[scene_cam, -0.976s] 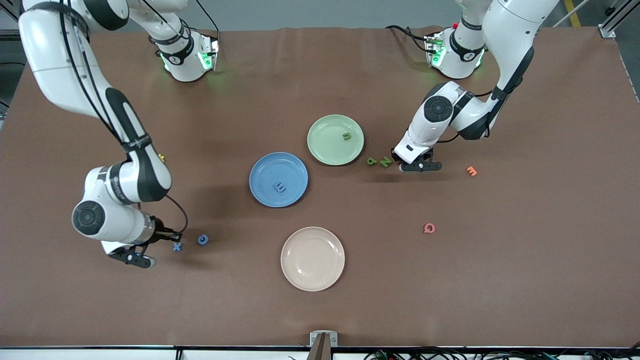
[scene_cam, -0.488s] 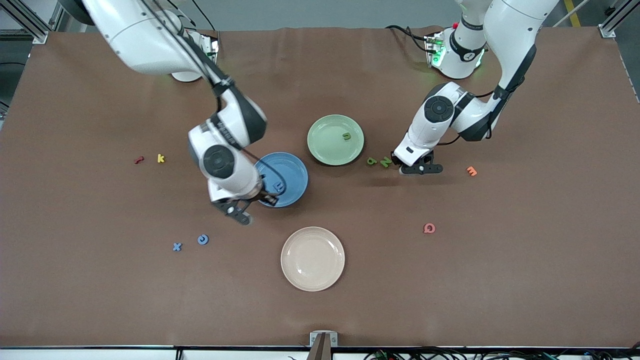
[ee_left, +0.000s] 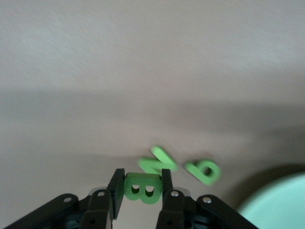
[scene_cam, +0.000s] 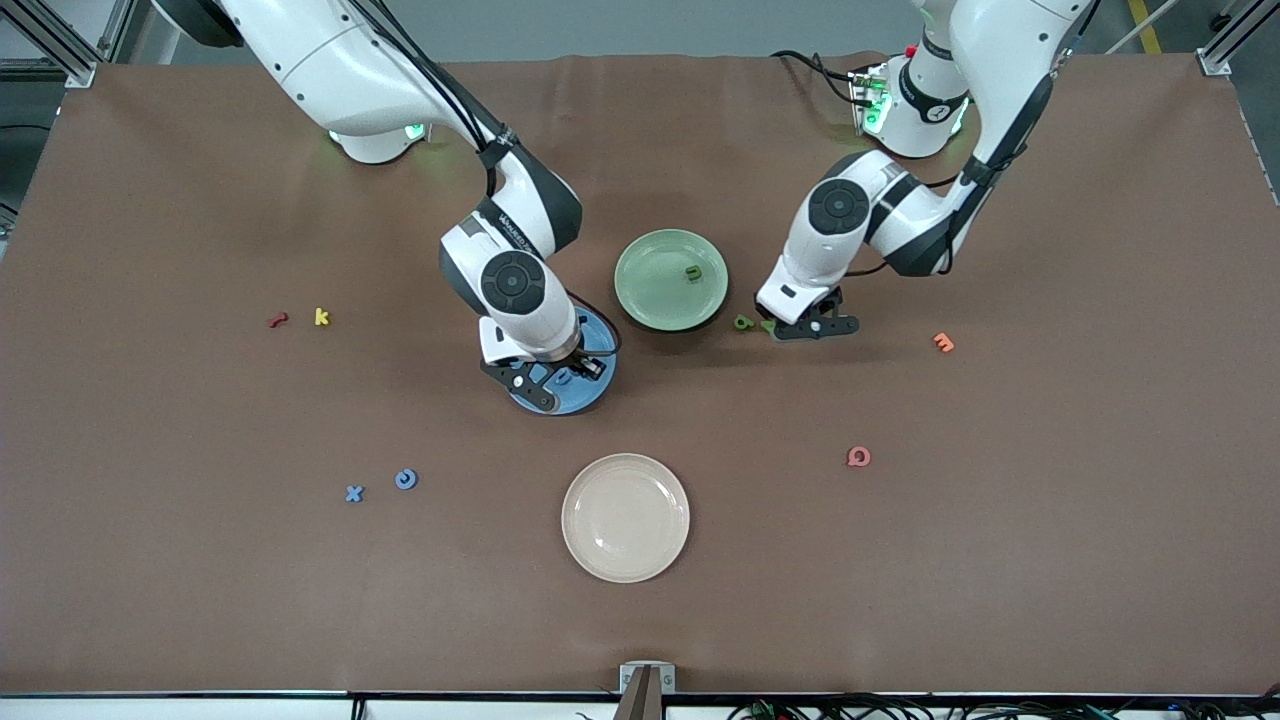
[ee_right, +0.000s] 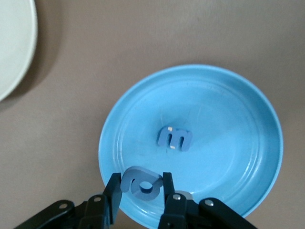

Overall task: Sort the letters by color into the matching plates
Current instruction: 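Place the c on the blue plate while the left gripper places B, then move the right gripper to the blue x while the left gripper reaches N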

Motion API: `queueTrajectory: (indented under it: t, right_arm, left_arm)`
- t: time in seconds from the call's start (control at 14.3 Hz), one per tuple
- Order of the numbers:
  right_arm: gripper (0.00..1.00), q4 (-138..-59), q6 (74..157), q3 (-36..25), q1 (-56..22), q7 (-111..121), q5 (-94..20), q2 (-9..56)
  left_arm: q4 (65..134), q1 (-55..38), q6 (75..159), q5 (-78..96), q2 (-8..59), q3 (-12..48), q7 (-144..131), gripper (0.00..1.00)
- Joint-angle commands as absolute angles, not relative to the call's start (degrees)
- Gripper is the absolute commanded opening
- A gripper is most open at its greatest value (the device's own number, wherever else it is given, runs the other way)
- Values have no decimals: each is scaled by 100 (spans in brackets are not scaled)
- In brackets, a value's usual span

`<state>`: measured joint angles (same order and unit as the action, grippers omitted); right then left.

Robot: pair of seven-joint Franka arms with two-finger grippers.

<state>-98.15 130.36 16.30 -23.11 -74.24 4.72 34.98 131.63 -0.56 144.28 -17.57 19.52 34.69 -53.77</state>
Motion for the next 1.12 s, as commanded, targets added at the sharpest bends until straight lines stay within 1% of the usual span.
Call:
queueTrajectory:
  t: [0.0, 0.14, 0.21, 0.28, 0.35, 0.56, 0.77, 1.05]
  right_arm:
    - [1, -9861, 13157, 1556, -2461, -7629, 483, 3576]
    - [2, -9870, 13157, 1556, -2496, -7638, 483, 3621]
    - [5, -9870, 13166, 1556, -2505, -7638, 483, 3638]
    - [31, -9870, 13166, 1556, -2496, -7664, 483, 3682]
    - [99, -9870, 13166, 1556, -2505, -7664, 483, 3691]
    - [100, -9861, 13157, 1547, -2514, -7655, 492, 3683]
    - [100, -9817, 13105, 1547, -2409, -7585, 501, 3639]
    - [100, -9782, 13017, 1547, -1777, -6543, 589, 3516]
  left_arm:
    - [12947, -79, 14003, -1608, 1889, 3883, -5930, 21]
    - [12763, -201, 13852, -1608, 1968, 4086, -6361, 21]
    - [12657, -376, 13825, -1600, 2030, 4096, -6546, 21]
    - [12569, -543, 13825, -1600, 2117, 4096, -6757, 21]
    - [12490, -684, 13825, -1600, 2188, 4087, -6924, 21]
    - [12297, -1053, 13825, -1600, 2442, 4078, -7215, 21]
    - [12015, -1353, 13825, -1679, 2838, 4052, -7505, 21]
    - [11979, -1722, 13825, -1688, 2979, 3911, -7629, 21]
